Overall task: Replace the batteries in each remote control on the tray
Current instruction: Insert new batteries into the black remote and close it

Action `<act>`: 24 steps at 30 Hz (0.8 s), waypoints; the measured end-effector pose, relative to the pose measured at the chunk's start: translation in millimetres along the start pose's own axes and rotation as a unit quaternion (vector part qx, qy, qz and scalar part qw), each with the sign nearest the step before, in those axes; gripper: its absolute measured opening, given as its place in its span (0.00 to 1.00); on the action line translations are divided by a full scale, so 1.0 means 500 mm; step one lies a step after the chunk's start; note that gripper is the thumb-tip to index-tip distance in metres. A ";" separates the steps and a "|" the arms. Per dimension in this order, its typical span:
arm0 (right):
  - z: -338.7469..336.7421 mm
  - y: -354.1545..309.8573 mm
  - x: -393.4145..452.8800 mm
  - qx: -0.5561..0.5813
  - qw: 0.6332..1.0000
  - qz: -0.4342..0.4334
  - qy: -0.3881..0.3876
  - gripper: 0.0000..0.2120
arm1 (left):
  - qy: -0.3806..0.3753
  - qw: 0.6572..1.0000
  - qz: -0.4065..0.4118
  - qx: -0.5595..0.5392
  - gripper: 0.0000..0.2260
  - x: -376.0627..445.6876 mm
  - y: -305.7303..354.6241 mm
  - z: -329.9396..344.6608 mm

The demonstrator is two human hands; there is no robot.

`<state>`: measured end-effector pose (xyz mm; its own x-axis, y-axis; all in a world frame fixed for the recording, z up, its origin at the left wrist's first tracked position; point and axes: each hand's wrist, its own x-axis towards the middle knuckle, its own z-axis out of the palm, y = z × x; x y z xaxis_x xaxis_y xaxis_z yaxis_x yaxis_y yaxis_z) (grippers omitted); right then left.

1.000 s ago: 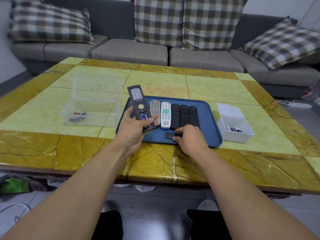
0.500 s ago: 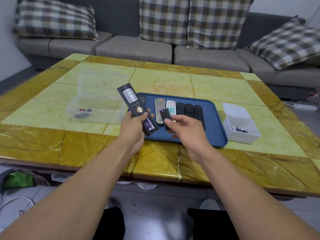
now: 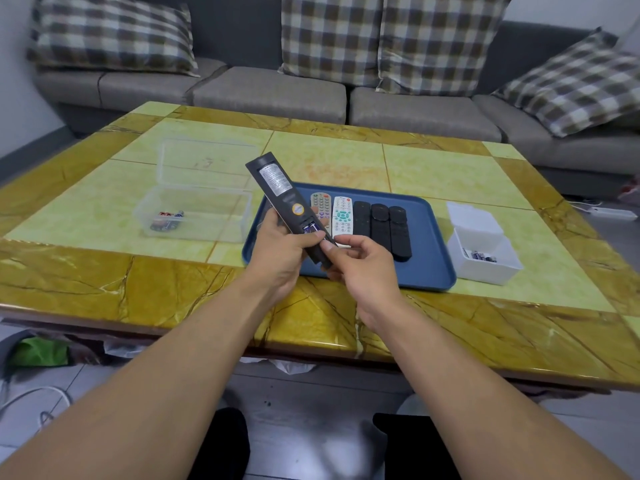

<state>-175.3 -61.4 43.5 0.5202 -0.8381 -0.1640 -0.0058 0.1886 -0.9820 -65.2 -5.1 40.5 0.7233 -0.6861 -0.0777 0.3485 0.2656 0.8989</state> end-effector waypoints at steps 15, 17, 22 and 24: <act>0.000 -0.019 -0.011 0.117 0.984 0.123 -0.061 0.13 | -0.038 0.999 0.031 -0.005 0.20 -0.006 0.007 0.005; 0.000 -0.018 -0.010 0.111 0.985 0.124 -0.054 0.14 | -0.044 0.999 0.031 -0.004 0.20 -0.008 0.008 0.007; 0.000 -0.015 -0.007 0.104 0.985 0.125 -0.051 0.15 | -0.057 0.998 0.029 0.016 0.14 -0.005 0.005 0.005; -0.002 -0.016 -0.007 0.104 0.986 0.121 -0.056 0.16 | -0.056 0.998 0.029 0.015 0.13 -0.005 0.009 0.004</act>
<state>-177.9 -60.6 51.5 0.6160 -0.6959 -0.3691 0.0267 0.4868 -0.8731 -66.7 -3.5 45.4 0.6698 -0.7422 0.0223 0.2888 0.2881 0.9130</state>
